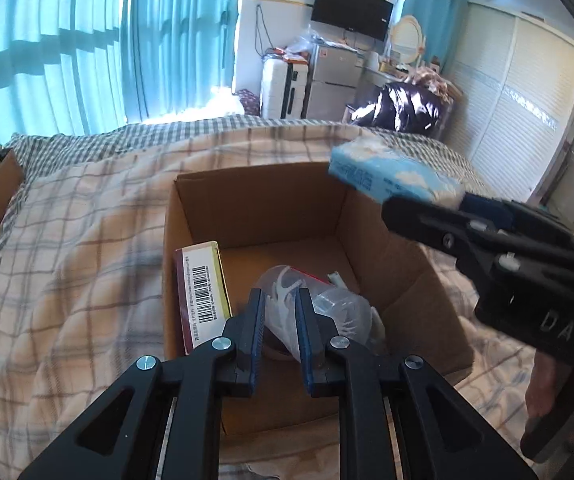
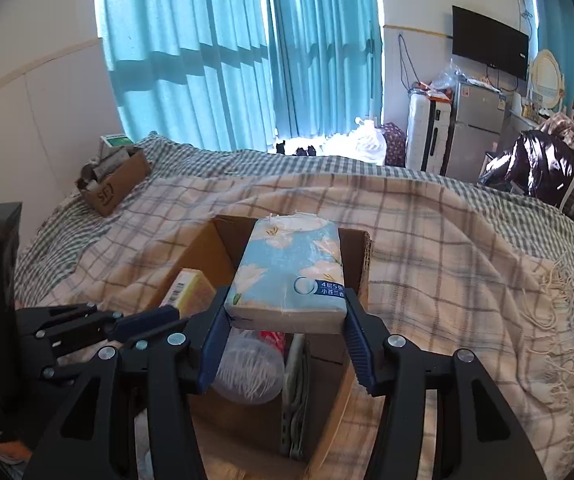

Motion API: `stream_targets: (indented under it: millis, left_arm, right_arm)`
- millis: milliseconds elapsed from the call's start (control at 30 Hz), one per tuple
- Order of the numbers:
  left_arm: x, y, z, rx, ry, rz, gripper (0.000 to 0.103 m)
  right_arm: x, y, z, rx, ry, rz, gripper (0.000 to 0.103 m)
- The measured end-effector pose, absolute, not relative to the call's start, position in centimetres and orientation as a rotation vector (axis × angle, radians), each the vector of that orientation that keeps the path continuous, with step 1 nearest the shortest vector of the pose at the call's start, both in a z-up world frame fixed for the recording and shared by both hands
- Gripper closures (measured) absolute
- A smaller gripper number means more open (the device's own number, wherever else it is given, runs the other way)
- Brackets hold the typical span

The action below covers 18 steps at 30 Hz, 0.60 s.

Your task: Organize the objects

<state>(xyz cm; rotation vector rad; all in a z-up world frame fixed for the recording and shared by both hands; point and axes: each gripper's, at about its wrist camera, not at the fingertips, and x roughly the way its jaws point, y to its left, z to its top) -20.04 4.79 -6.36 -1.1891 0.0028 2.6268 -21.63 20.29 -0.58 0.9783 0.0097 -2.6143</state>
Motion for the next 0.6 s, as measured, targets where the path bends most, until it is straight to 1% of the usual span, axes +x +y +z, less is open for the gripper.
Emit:
stream_targets:
  millis: [67,133,167,200,267,300,333,367,400,600]
  left_arm:
    - [-20.1,5.1,-6.8,-1.212,0.049,2.625,0.084]
    - [-20.0,5.0,-6.9,-1.223,0.054,2.617,0.078]
    - [-19.7,4.9,-6.8,-1.226,0.047,2.615,0.070]
    - [-19.3,4.7,-6.5,-1.223,0.034,2.620,0.055]
    - [-17.9,4.3,-5.0,-1.184,0.023,2.651,0.037]
    - [-17.2,4.1,-4.4,-1.164,0.023,2.665,0.032]
    - [-16.3,3.7,-3.5,-1.141,0.028,2.680,0.029]
    - [-15.5,3.3,-2.6,-1.129,0.033,2.695,0.022]
    - [-15.2,2.9,-2.0,-1.121,0.034,2.706,0.017]
    - [-10.6,-1.1,1.2,-1.043,-0.062,2.781,0.007]
  right_arm:
    - [-21.5,21.0,-0.6,0.946,-0.032,-2.616,0.023]
    - [-21.0,21.7,0.1,0.910,-0.063,-2.641,0.021]
    - [-20.7,22.0,0.7,0.900,-0.073,-2.650,0.021]
    - [-20.3,22.3,1.3,0.892,-0.084,-2.659,0.021]
    - [-19.4,22.9,2.7,0.875,-0.103,-2.672,0.021]
    - [-18.6,23.0,3.4,0.866,-0.107,-2.677,0.021]
    - [-17.8,23.1,4.1,0.861,-0.103,-2.680,0.020]
    - [-17.0,23.1,4.8,0.858,-0.095,-2.683,0.019]
    - [-16.0,23.1,5.8,0.854,-0.082,-2.691,0.018]
    - [-10.3,21.7,9.2,0.829,0.015,-2.695,0.017]
